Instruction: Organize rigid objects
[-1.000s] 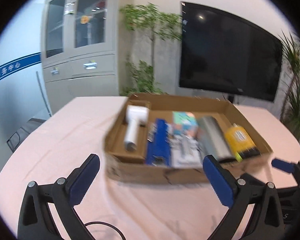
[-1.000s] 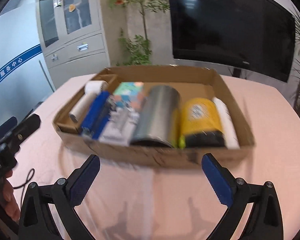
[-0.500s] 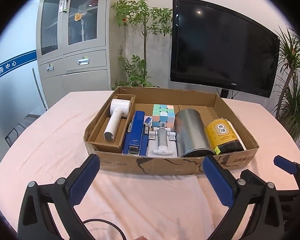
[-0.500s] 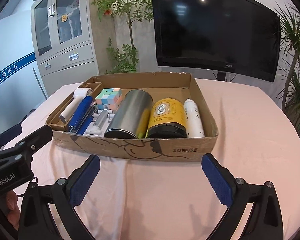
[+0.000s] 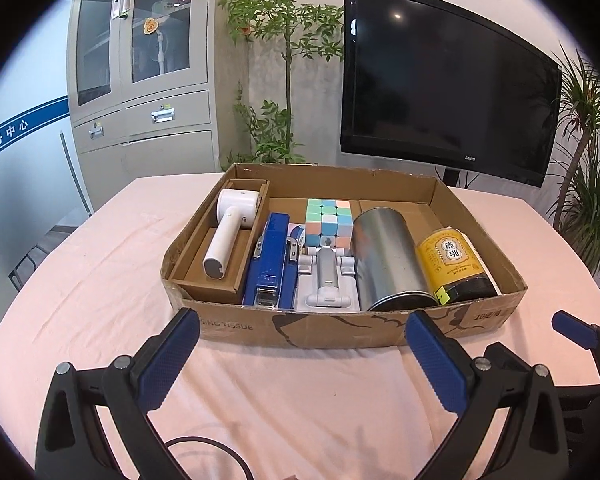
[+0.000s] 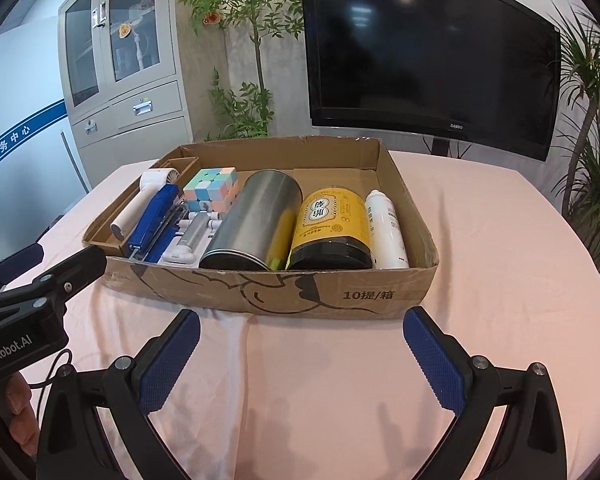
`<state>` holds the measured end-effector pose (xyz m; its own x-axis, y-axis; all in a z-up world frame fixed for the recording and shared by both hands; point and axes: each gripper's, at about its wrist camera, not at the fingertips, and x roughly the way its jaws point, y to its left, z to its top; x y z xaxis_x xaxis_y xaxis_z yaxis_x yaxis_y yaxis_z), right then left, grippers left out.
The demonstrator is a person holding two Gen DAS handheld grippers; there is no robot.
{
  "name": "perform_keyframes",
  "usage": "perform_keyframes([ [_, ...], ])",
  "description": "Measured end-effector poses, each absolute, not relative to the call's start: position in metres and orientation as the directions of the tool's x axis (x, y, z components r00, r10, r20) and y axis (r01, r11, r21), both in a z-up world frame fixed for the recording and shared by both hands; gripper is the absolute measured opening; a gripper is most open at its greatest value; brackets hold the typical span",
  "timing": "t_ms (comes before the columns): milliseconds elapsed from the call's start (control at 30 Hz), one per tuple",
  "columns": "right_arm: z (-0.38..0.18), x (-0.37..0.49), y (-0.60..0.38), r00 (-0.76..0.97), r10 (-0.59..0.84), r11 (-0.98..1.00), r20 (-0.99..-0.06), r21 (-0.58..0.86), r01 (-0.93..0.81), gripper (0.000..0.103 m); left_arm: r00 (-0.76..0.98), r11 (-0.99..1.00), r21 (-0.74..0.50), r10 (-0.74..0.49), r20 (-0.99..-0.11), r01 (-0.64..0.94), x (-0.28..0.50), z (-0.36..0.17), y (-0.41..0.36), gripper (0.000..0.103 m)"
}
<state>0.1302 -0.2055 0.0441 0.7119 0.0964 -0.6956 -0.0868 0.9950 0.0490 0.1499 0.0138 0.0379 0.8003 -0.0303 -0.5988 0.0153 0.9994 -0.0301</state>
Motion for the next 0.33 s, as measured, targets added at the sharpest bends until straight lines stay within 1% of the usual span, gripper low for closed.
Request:
perform_keyframes([
  [200,0.042,0.134,-0.199,0.708,0.084,0.996,-0.701,0.036,-0.082,0.102,0.804,1.000,-0.014,-0.026,-0.594,0.021,0.157,0.034,0.011,0.102],
  [333,0.037,0.139,-0.193,0.707,0.067,0.997,-0.705,0.015,-0.080,0.102,0.805,0.998,-0.056,-0.053,-0.591,0.024,0.165,0.031,0.017,0.102],
])
